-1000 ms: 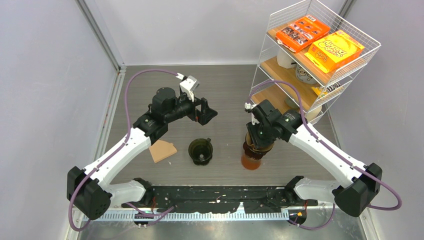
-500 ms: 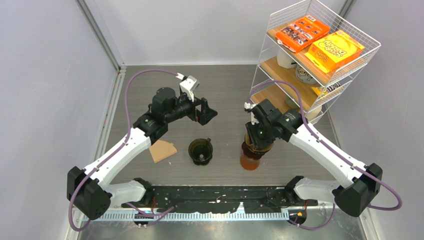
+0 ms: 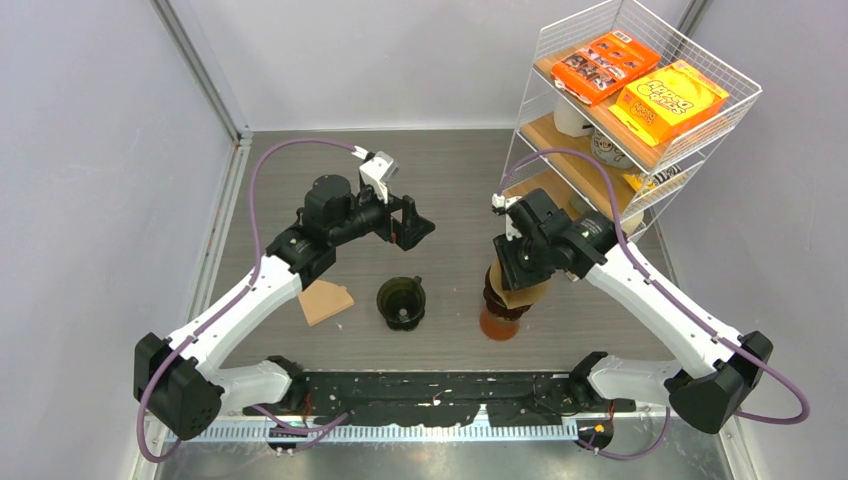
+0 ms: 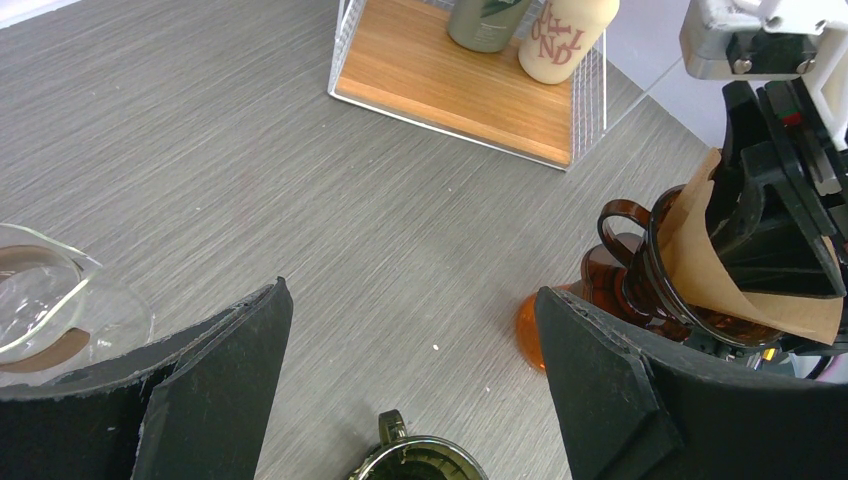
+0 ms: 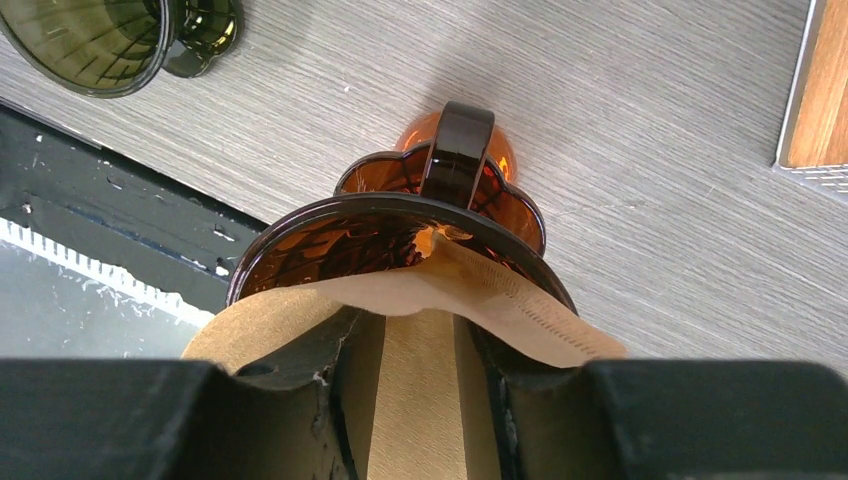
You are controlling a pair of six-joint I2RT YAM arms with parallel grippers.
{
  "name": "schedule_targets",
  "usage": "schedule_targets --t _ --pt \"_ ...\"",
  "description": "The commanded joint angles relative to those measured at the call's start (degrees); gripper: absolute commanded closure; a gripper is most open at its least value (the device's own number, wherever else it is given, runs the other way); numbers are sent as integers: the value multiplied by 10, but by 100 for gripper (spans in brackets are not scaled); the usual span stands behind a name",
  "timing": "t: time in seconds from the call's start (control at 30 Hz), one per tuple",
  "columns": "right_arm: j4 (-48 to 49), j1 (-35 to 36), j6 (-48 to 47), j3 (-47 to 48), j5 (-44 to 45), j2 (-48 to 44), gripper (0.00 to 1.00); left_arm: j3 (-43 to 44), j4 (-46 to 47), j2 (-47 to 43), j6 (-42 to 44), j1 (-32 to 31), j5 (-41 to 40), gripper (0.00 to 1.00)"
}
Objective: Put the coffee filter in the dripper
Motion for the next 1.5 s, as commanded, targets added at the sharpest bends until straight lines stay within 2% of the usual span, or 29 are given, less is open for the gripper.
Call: schedule_targets --t 0.0,0.57,0.83,0.97,1.13,1.2,1.33,1.47 --pt "-15 4 9 35 18 -13 63 17 16 -16 -4 2 10 0" --pt "-27 9 2 90 0 -34 60 15 17 -18 -4 3 12 0" --pt "-33 8 -11 149 35 -46 54 12 19 -22 -4 2 13 0" --pt "-20 8 -16 156 54 -58 45 11 19 -25 -4 3 14 0" --pt "5 8 -15 147 68 -71 14 10 20 -27 -5 2 13 0" --pt "13 8 -9 141 79 -76 7 10 19 -28 -5 3 13 0" --pt "21 8 -7 130 76 -77 1 9 20 -29 -5 3 14 0" --pt "26 8 -7 121 93 -73 3 9 19 -29 -5 3 13 0"
